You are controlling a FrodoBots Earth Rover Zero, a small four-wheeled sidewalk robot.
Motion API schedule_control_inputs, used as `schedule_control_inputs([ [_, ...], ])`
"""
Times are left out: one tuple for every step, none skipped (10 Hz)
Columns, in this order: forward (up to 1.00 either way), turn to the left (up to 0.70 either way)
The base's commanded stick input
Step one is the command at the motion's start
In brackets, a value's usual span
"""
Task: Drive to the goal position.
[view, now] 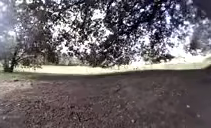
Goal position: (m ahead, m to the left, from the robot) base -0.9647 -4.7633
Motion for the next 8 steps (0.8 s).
schedule_control_inputs([
  [0.00,-0.70],
  [0.00,-0.70],
  [0.00,-0.70],
  [0.00,-0.70],
  [0.00,-0.70],
  [0.00,-0.70],
  [0.00,-0.70],
  [0.00,-0.70],
])
